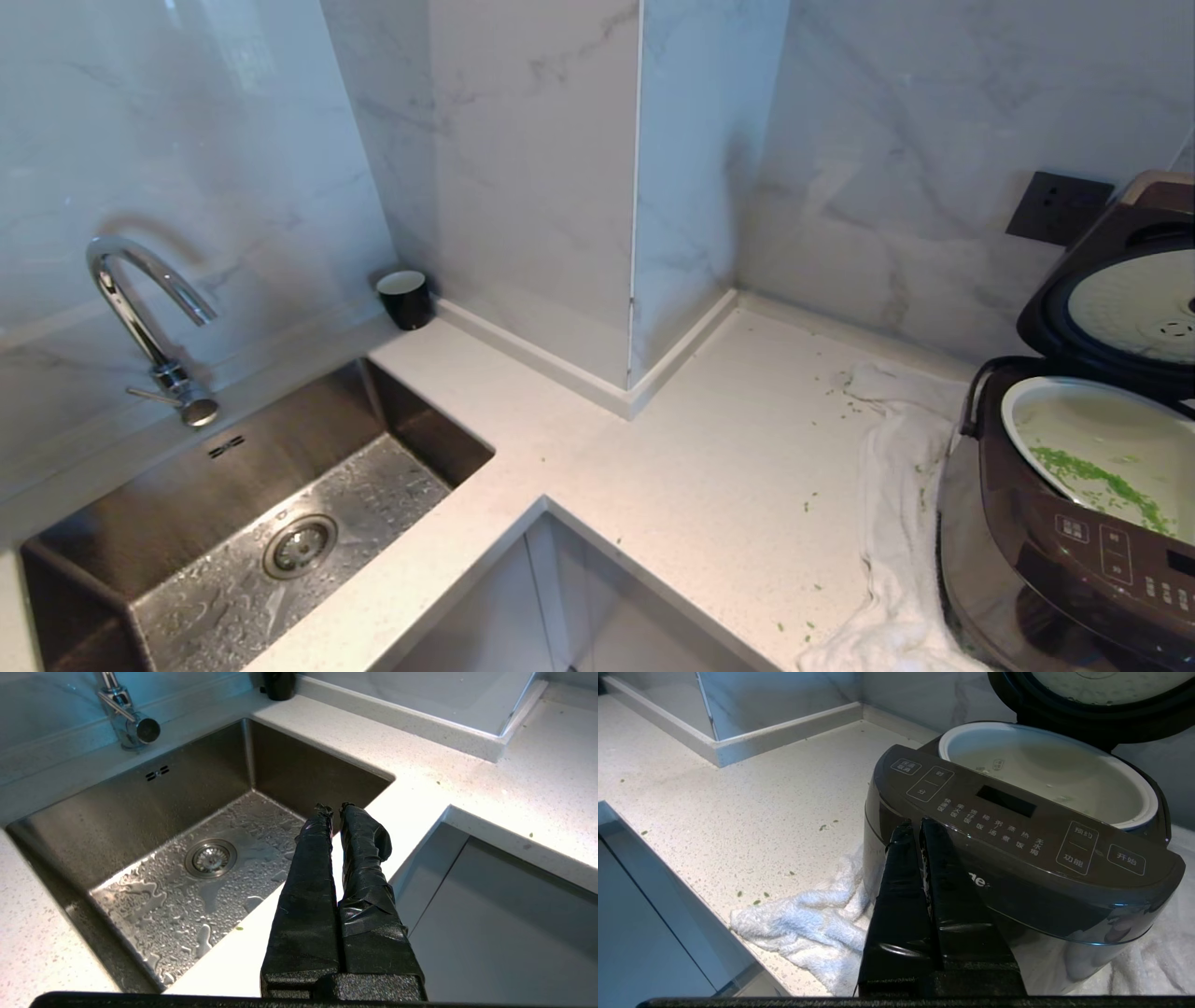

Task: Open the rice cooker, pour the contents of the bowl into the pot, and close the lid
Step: Pour the water from the bowl into the rice cooker

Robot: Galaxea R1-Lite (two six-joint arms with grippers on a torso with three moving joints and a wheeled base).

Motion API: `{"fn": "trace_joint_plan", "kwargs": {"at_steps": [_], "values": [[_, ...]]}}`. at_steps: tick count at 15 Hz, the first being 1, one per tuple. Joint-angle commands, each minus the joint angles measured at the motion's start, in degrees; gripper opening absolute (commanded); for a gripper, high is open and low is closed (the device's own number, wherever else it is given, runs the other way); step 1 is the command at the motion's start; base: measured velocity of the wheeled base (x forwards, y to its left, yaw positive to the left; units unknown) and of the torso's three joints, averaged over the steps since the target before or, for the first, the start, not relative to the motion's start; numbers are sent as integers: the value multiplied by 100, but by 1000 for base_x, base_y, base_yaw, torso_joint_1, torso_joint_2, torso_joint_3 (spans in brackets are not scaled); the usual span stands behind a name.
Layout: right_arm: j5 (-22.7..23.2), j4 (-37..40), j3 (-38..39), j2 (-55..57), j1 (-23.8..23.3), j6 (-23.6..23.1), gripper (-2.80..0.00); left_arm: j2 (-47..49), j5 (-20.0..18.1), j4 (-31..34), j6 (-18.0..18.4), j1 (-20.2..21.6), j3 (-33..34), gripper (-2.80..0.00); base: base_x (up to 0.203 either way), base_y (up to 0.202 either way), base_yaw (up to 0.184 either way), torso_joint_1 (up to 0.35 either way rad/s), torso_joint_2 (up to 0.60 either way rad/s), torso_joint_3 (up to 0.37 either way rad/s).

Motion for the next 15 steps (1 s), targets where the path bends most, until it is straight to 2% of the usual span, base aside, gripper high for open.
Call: {"fn": "trace_joint_plan", "kwargs": {"at_steps": [1, 4, 6, 8, 10, 11, 12, 15], "values": [[-16, -9, 24, -14, -7, 32, -280, -2, -2, -9, -13, 0, 26, -280, 0, 0, 0, 0, 0, 0], [-39, 6, 15, -14, -7, 9, -280, -2, -2, -18, -13, 0, 26, -280, 0, 0, 0, 0, 0, 0], [-466, 28, -34, -14, -7, -366, -280, -2, -2, -18, -22, 0, 28, -280, 0, 0, 0, 0, 0, 0], [-465, 96, -47, -14, -7, -363, -280, -2, -2, -18, -13, 0, 35, -280, 0, 0, 0, 0, 0, 0], [-452, 97, -47, -14, -4, -64, -280, -2, -2, -18, -13, 0, 35, -280, 0, 0, 0, 0, 0, 0], [-342, 107, -45, -14, 0, 305, -280, -2, -2, -18, -13, 0, 27, -280, 0, 0, 0, 0, 0, 0], [-18, 121, 11, -14, 1, 534, -280, -2, -2, -18, -21, 0, 35, -280, 0, 0, 0, 0, 0, 0], [228, 125, 129, -14, 2, 155, -280, -2, -2, -26, -22, 0, 35, -280, 0, 0, 0, 0, 0, 0]]}}
